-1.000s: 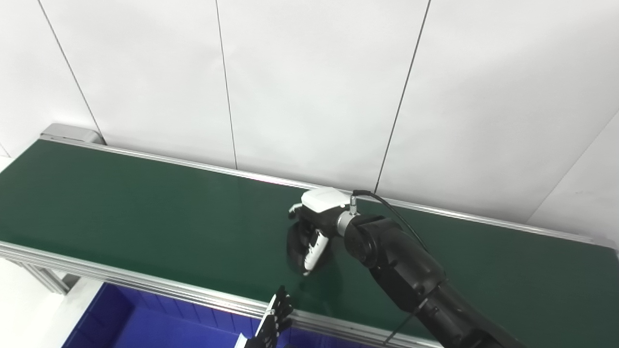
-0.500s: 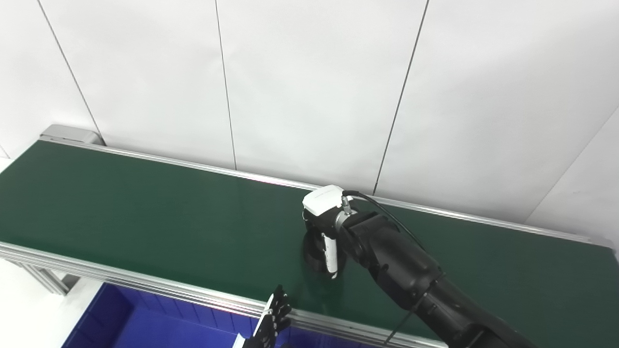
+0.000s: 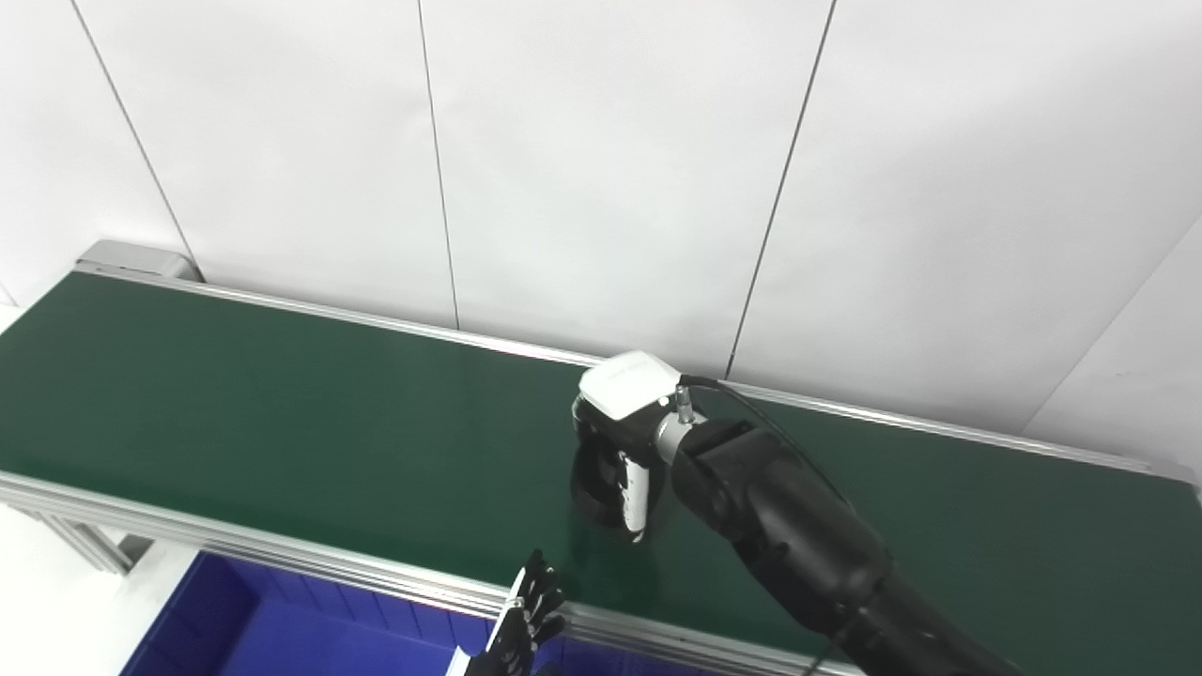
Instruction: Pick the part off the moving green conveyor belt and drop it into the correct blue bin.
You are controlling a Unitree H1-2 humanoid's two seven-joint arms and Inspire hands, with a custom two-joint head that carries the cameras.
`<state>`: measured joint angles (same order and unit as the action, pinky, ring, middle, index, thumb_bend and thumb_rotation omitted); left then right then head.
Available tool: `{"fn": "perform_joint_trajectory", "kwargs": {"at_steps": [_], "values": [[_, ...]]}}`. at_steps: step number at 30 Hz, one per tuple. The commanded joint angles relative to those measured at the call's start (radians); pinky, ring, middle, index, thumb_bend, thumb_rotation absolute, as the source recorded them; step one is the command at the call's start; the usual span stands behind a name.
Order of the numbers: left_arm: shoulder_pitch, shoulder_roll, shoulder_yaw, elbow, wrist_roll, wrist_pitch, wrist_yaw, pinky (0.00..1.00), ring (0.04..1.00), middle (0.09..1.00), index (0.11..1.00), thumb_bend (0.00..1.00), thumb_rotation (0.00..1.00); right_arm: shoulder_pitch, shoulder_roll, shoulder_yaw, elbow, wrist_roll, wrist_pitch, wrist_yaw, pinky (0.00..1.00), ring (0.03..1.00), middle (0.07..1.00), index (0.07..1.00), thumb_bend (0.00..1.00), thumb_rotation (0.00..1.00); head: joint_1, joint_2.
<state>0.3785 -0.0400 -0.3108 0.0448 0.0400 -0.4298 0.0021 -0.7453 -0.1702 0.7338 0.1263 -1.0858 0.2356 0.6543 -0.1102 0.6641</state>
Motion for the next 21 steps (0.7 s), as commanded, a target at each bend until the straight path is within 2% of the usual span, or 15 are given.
{"fn": "perform_joint_trajectory", "kwargs": {"at_steps": [1,6,11,12,13,16,17,18,19,20,21], "values": [[0.009,0.003,0.001,-0.043,-0.039,-0.032,-0.026,0.95,0.968,0.993,1.000,0.67,0.86,-0.062,-0.018,-0.015,-0.125,-0.018,-0.028,0.050,0.35,0.418,0.500,0.527,0.51,0.00,-0.030,0.013],[0.012,0.018,0.027,-0.079,-0.078,-0.006,-0.052,0.97,0.987,1.000,1.000,0.68,0.87,-0.065,-0.039,-0.019,-0.291,-0.062,-0.048,0.138,0.36,0.409,0.510,0.519,0.52,0.00,-0.114,0.046],[0.016,0.039,0.054,-0.113,-0.080,0.032,-0.064,1.00,1.000,1.000,1.000,0.73,0.92,-0.056,-0.057,-0.015,-0.400,-0.102,-0.071,0.284,0.32,0.379,0.491,0.546,0.51,0.00,-0.178,0.072],[0.016,0.047,0.065,-0.119,-0.074,0.037,-0.066,1.00,1.000,1.000,1.000,0.73,0.93,-0.038,-0.067,-0.018,-0.429,-0.105,-0.077,0.311,0.31,0.375,0.489,0.548,0.51,0.00,-0.215,0.086],[0.017,0.052,0.073,-0.125,-0.071,0.041,-0.068,1.00,0.988,1.000,1.000,0.70,0.95,-0.025,-0.072,-0.022,-0.448,-0.107,-0.084,0.330,0.29,0.367,0.479,0.550,0.51,0.00,-0.221,0.088],[0.016,0.074,0.093,-0.156,-0.089,0.077,-0.081,1.00,0.980,1.000,1.000,0.68,0.97,0.053,-0.107,-0.027,-0.522,-0.107,-0.109,0.363,0.25,0.390,0.507,0.504,0.52,0.00,-0.283,0.118],[0.015,0.079,0.098,-0.165,-0.097,0.087,-0.084,1.00,0.978,1.000,1.000,0.68,0.97,0.079,-0.122,-0.028,-0.547,-0.103,-0.121,0.373,0.27,0.379,0.495,0.529,0.51,0.00,-0.283,0.118],[0.014,0.088,0.106,-0.177,-0.115,0.102,-0.091,1.00,0.977,1.000,1.000,0.69,0.96,0.108,-0.141,-0.024,-0.583,-0.107,-0.130,0.413,0.28,0.371,0.487,0.545,0.51,0.00,-0.317,0.137],[0.012,0.093,0.112,-0.186,-0.127,0.113,-0.098,1.00,0.977,1.000,1.000,0.69,0.96,0.128,-0.152,-0.024,-0.608,-0.111,-0.138,0.443,0.27,0.369,0.484,0.548,0.51,0.00,-0.317,0.137],[0.010,0.102,0.120,-0.196,-0.138,0.128,-0.105,1.00,0.976,1.000,1.000,0.70,0.96,0.159,-0.158,-0.036,-0.644,-0.117,-0.129,0.478,0.27,0.367,0.480,0.551,0.51,0.00,-0.341,0.154],[0.008,0.108,0.126,-0.206,-0.147,0.140,-0.110,1.00,0.976,1.000,1.000,0.71,0.96,0.181,-0.158,-0.048,-0.668,-0.122,-0.125,0.504,0.21,0.382,0.497,0.514,0.52,0.00,-0.345,0.157]]}}
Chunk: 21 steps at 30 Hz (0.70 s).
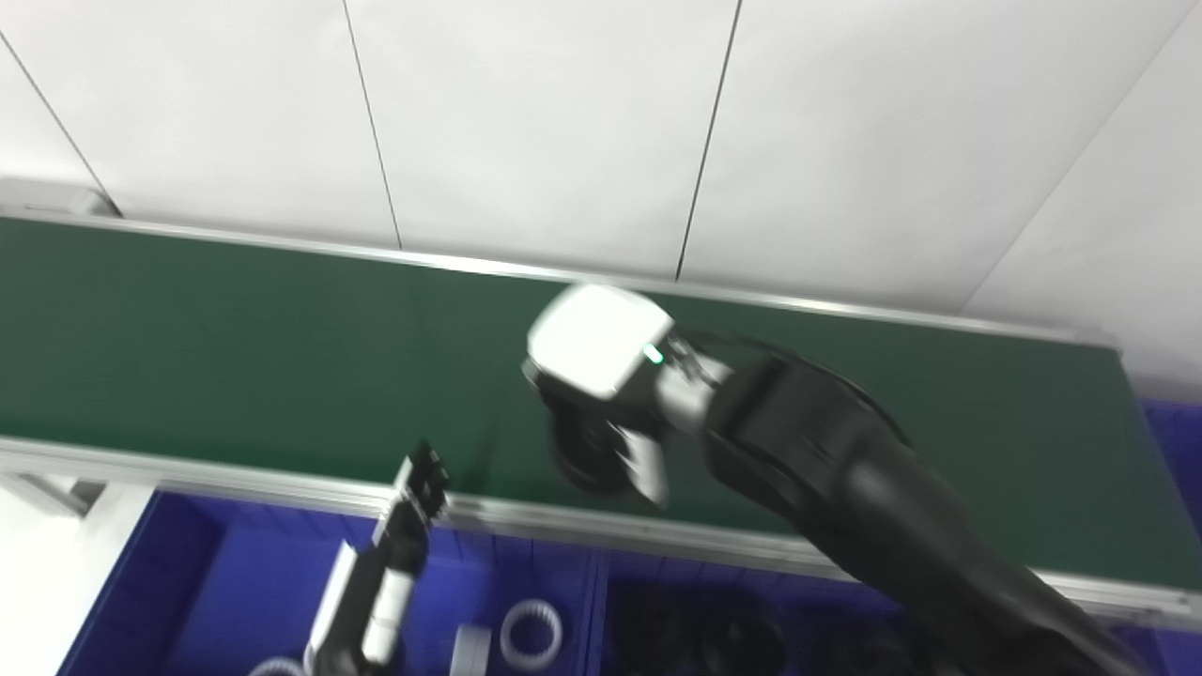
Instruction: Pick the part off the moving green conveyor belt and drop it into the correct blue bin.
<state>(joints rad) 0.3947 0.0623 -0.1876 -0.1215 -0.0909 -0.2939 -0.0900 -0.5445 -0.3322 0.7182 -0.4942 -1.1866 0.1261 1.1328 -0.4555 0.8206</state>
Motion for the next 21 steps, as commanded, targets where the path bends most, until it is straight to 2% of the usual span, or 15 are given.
{"fn": "perform_joint_trajectory", "kwargs": {"at_steps": [1,4,6,8,9,13,15,19,21], "values": [[-0.011,0.014,0.011,-0.053,-0.023,0.023,-0.020,1.00,0.974,1.000,1.000,0.71,0.96,0.017,-0.001,-0.054,-0.087,-0.014,-0.004,0.048,0.20,0.388,0.506,0.500,0.52,0.00,-0.019,0.016],[-0.018,0.036,0.031,-0.085,-0.043,0.070,-0.029,0.99,0.966,0.998,1.000,0.72,0.96,0.123,-0.009,-0.118,-0.182,-0.012,0.003,0.079,0.21,0.392,0.520,0.492,0.52,0.00,-0.052,0.036],[-0.025,0.049,0.045,-0.102,-0.065,0.100,-0.040,0.98,0.964,0.999,1.000,0.75,0.94,0.201,-0.016,-0.166,-0.248,-0.016,-0.008,0.074,0.22,0.397,0.520,0.491,0.52,0.00,-0.072,0.043],[-0.030,0.057,0.060,-0.111,-0.080,0.119,-0.051,0.98,0.965,1.000,1.000,0.76,0.92,0.244,-0.012,-0.198,-0.282,-0.017,-0.027,0.074,0.23,0.398,0.520,0.490,0.52,0.00,-0.096,0.048],[-0.032,0.060,0.067,-0.114,-0.083,0.127,-0.053,0.97,0.960,0.995,1.000,0.78,0.92,0.276,-0.015,-0.215,-0.300,-0.025,-0.041,0.055,0.25,0.375,0.477,0.531,0.51,0.00,-0.103,0.048],[-0.036,0.078,0.086,-0.131,-0.079,0.165,-0.057,0.95,0.955,0.985,1.000,0.82,0.92,0.415,0.032,-0.298,-0.363,-0.106,-0.024,0.086,0.19,0.392,0.504,0.496,0.52,0.00,-0.146,0.053],[-0.036,0.085,0.093,-0.141,-0.075,0.185,-0.060,0.95,0.954,0.983,1.000,0.85,0.93,0.464,0.046,-0.335,-0.387,-0.124,-0.040,0.085,0.17,0.388,0.508,0.491,0.52,0.00,-0.160,0.057],[-0.035,0.089,0.109,-0.158,-0.079,0.222,-0.062,0.95,0.950,0.975,1.000,0.88,0.92,0.564,0.061,-0.421,-0.412,-0.116,-0.055,0.040,0.21,0.401,0.507,0.491,0.52,0.00,-0.179,0.067],[-0.036,0.090,0.115,-0.160,-0.079,0.227,-0.064,0.95,0.951,0.972,1.000,0.88,0.92,0.644,0.072,-0.464,-0.413,-0.129,-0.063,-0.040,0.22,0.403,0.509,0.490,0.52,0.00,-0.183,0.071]]}}
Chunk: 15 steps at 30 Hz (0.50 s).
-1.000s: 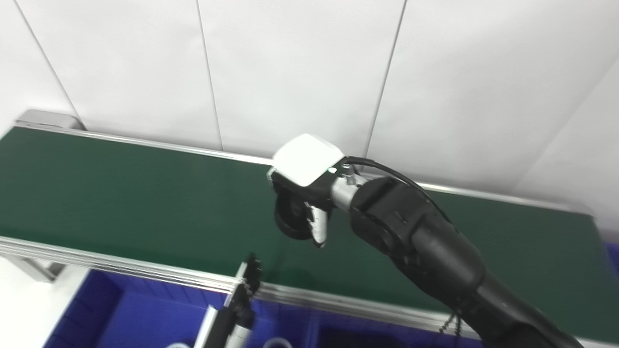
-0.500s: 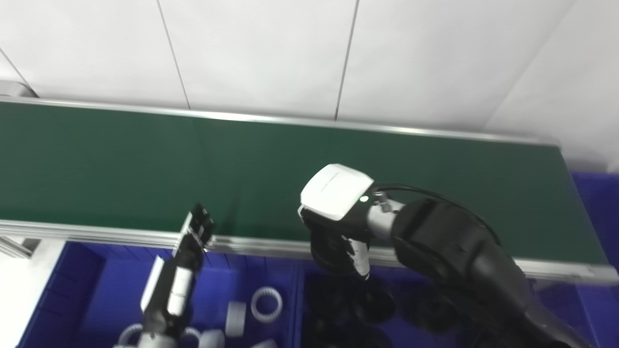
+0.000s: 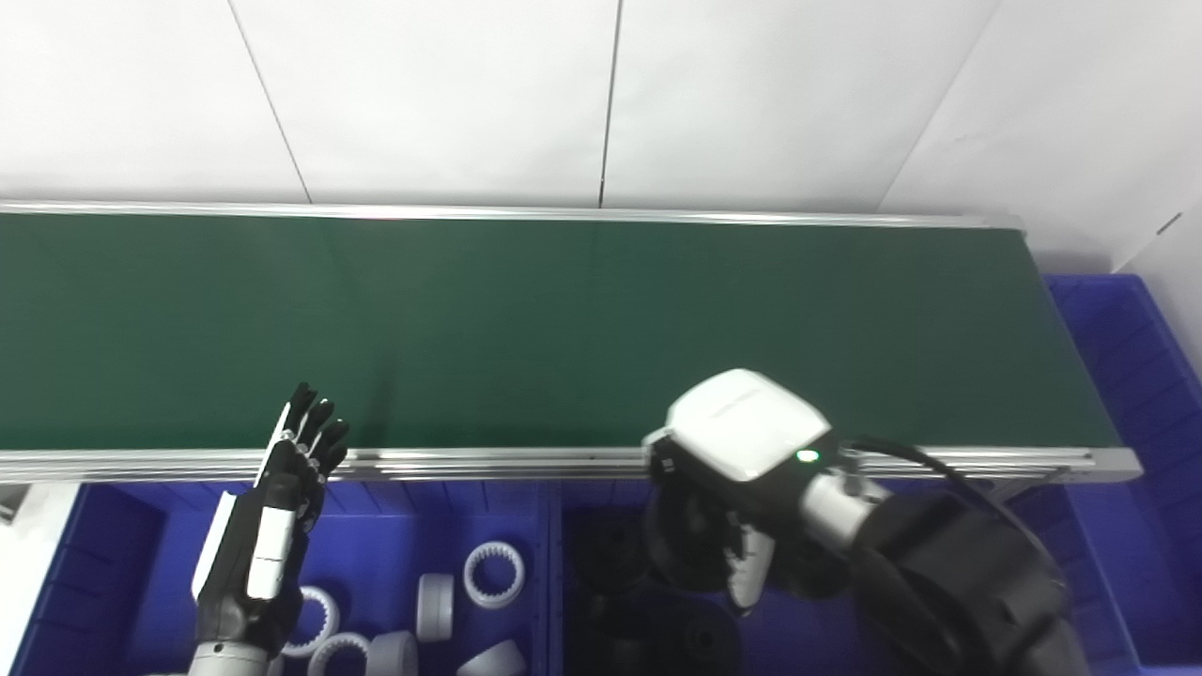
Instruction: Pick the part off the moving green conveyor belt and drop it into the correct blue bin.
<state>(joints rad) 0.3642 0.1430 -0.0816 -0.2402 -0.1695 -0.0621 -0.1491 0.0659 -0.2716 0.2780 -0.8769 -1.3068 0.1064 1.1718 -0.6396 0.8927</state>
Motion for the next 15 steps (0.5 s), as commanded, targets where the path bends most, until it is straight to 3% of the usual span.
{"fn": "perform_joint_trajectory", "kwargs": {"at_steps": [1,5,9,12,14,15], "values": [[-0.005,0.010,0.012,-0.042,0.001,-0.003,-0.006,0.94,0.950,0.969,1.000,0.87,0.92,0.072,0.018,-0.042,-0.032,-0.020,-0.048,-0.113,0.22,0.405,0.509,0.489,0.52,0.00,-0.003,0.002],[-0.005,0.012,0.020,-0.046,-0.006,0.007,-0.013,0.93,0.943,0.959,1.000,0.84,0.93,0.207,0.051,-0.094,-0.038,-0.062,-0.080,-0.272,0.24,0.373,0.454,0.536,0.51,0.00,-0.009,0.006],[-0.006,0.013,0.027,-0.058,-0.013,0.028,-0.016,0.92,0.938,0.956,1.000,0.84,0.92,0.322,0.117,-0.156,-0.049,-0.111,-0.086,-0.409,0.36,0.465,0.483,0.504,0.52,0.01,-0.014,0.014],[-0.008,0.011,0.034,-0.066,-0.022,0.047,-0.020,0.93,0.940,0.953,1.000,0.85,0.92,0.387,0.162,-0.188,-0.058,-0.139,-0.102,-0.469,0.42,0.512,0.598,0.497,0.52,0.15,-0.019,0.020],[-0.010,0.010,0.038,-0.068,-0.024,0.052,-0.023,0.94,0.942,0.953,1.000,0.85,0.92,0.427,0.187,-0.201,-0.062,-0.167,-0.118,-0.485,0.53,0.617,0.683,0.644,0.78,0.47,-0.020,0.021],[-0.011,0.009,0.039,-0.068,-0.024,0.053,-0.025,0.94,0.940,0.952,1.000,0.85,0.92,0.445,0.198,-0.207,-0.064,-0.181,-0.125,-0.487,0.63,0.692,0.742,0.698,0.83,0.56,-0.022,0.022]]}}
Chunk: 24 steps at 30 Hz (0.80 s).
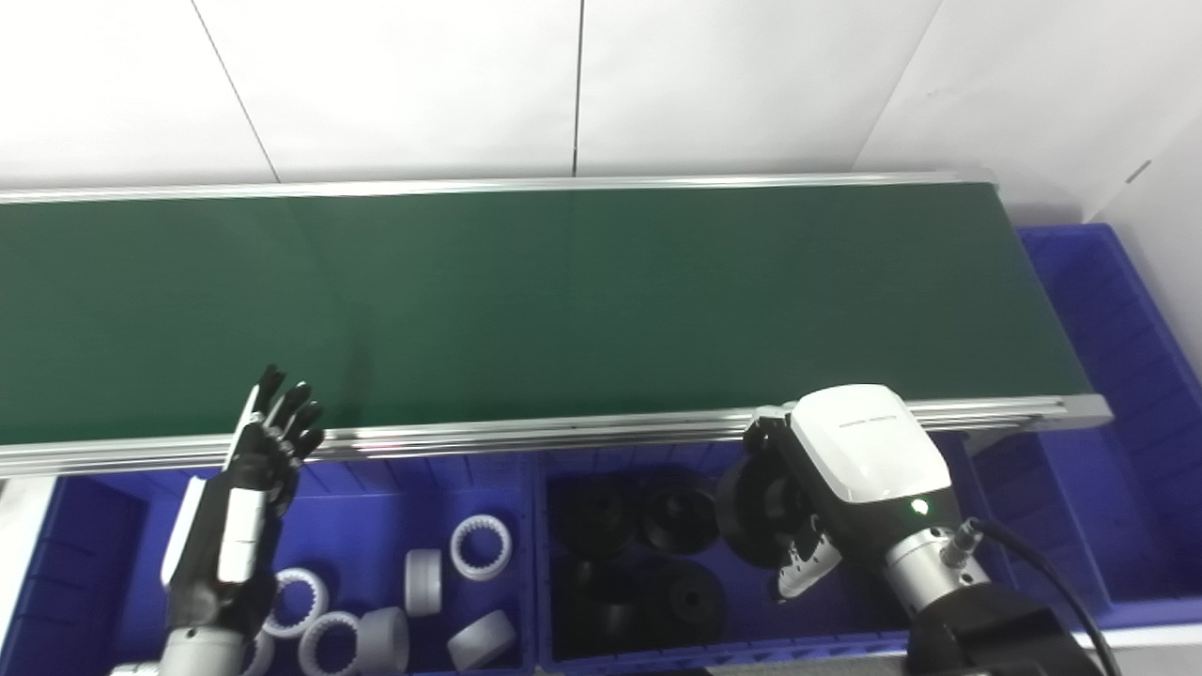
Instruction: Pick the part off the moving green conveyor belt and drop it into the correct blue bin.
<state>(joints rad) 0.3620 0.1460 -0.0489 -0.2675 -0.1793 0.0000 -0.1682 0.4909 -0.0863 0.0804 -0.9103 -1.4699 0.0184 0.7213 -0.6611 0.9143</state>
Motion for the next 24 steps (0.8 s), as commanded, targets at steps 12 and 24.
{"fn": "perform_joint_trajectory", "kwargs": {"at_steps": [12,24], "values": [[-0.017,-0.002,0.017,-0.047,-0.023,0.003,-0.009,0.91,0.937,0.952,1.000,0.86,0.90,0.129,0.139,-0.041,0.021,-0.113,-0.063,-0.048,1.00,0.961,0.973,0.884,1.00,0.92,0.008,0.005],[0.007,-0.023,-0.002,-0.046,0.019,-0.034,-0.006,0.90,0.937,0.956,1.000,0.84,0.92,0.104,0.119,-0.053,0.043,0.103,-0.052,-0.142,0.88,0.883,0.907,0.867,0.96,0.95,0.103,-0.017]]}}
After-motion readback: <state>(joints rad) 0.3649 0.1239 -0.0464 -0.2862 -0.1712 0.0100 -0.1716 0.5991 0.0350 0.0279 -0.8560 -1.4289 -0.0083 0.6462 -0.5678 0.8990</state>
